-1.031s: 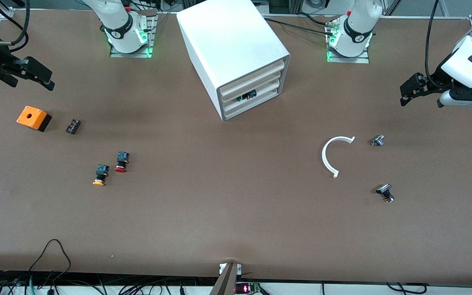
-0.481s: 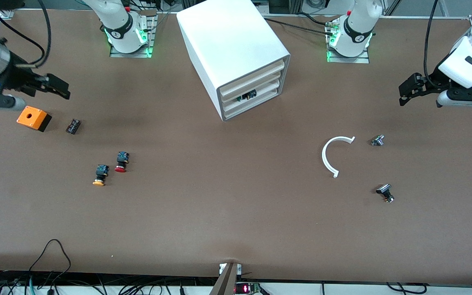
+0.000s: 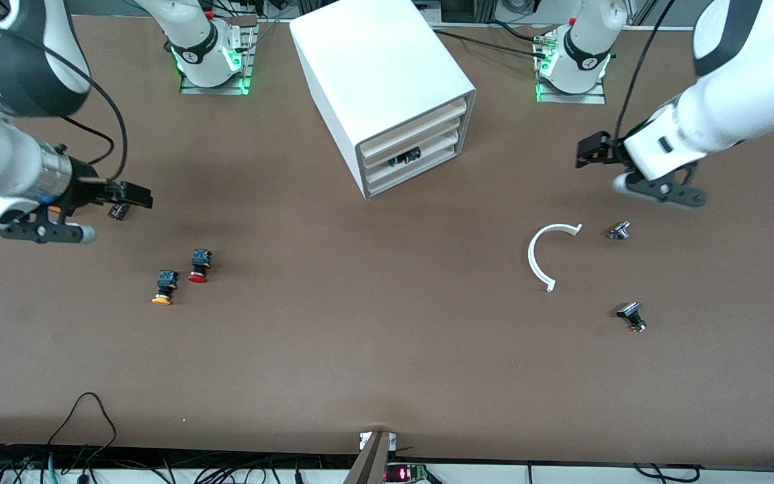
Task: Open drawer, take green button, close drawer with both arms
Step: 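Move the left gripper to the drawer handle while the right gripper approaches, then grasp the drawer handle with the left gripper and pull it open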
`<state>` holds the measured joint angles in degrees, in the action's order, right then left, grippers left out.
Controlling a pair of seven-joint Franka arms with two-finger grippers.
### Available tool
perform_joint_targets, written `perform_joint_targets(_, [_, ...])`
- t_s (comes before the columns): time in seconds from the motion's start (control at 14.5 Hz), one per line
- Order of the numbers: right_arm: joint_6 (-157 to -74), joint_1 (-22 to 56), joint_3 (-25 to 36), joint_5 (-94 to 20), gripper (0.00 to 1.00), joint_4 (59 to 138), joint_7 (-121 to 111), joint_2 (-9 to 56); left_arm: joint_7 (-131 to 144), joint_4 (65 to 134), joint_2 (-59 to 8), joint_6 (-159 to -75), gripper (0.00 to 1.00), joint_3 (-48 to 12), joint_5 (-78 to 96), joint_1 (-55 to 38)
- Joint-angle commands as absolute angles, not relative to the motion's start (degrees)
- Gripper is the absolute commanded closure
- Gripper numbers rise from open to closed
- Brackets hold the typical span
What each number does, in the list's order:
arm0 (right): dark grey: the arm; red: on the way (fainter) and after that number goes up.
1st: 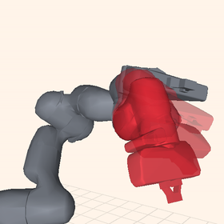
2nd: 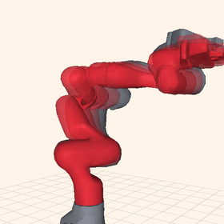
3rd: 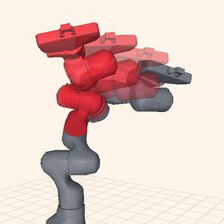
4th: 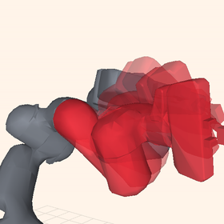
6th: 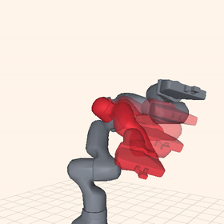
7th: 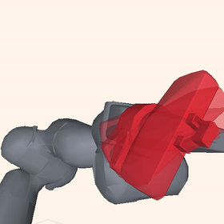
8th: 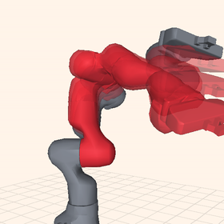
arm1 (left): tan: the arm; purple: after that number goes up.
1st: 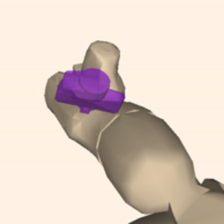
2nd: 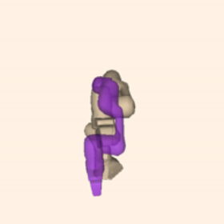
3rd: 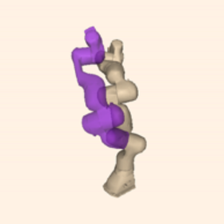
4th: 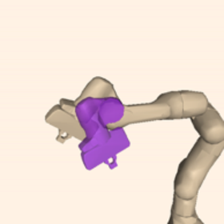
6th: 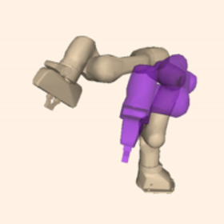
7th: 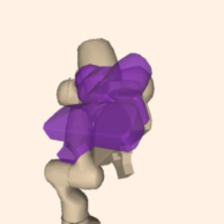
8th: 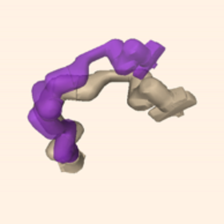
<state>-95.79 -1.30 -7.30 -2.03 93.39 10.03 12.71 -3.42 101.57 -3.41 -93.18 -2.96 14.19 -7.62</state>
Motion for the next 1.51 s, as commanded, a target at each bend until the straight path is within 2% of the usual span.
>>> perform_joint_targets(0.0, [-99.13, 1.39, -7.29, -2.64, 0.01, 92.90, 16.06, 16.25, -12.71, 100.46, -8.33, -91.23, 0.00, -3.34, 23.26, -7.47])
perform_joint_targets(0.28, [-104.23, 5.53, -7.21, -2.64, 0.01, 92.72, 25.91, 21.70, -21.16, 100.55, -15.63, -91.85, 0.00, -4.75, 36.36, -7.38])
perform_joint_targets(0.55, [-106.08, 9.31, -7.21, -2.55, 0.01, 92.55, 36.09, 25.13, -27.47, 100.72, -20.37, -92.55, 0.01, -6.85, 39.11, -7.91])
perform_joint_targets(0.62, [-106.17, 10.19, -7.21, -2.46, 0.01, 92.55, 38.56, 26.01, -32.56, 101.59, -21.78, -93.59, 0.01, -7.12, 41.11, -7.91])
perform_joint_targets(0.83, [-106.79, 11.86, -7.21, -2.46, 0.01, 92.46, 42.00, 27.94, -43.20, 114.48, -20.40, -103.60, 0.01, -10.88, 51.54, -7.21])
perform_joint_targets(0.89, [-107.14, 12.39, -7.21, -2.46, 0.01, 92.37, 42.97, 28.56, -45.85, 116.44, -21.00, -104.41, 0.01, -11.16, 56.20, -7.38])
perform_joint_targets(1.03, [-108.28, 13.27, -7.21, -2.46, 0.01, 92.37, 45.77, 29.44, -48.07, 117.51, -23.45, -104.76, 0.03, -11.69, 61.33, -8.17])
perform_joint_targets(1.17, [-108.72, 14.67, -7.21, -2.46, 0.01, 92.29, 49.73, 30.41, -48.25, 117.51, -25.22, -105.64, 0.11, -13.79, 61.70, -8.35])
perform_joint_targets(1.44, [-108.98, 17.31, -7.21, -2.64, 0.01, 90.45, 54.30, 32.34, -52.80, 117.69, -28.46, -106.52, 0.13, -14.32, 61.87, -8.35])
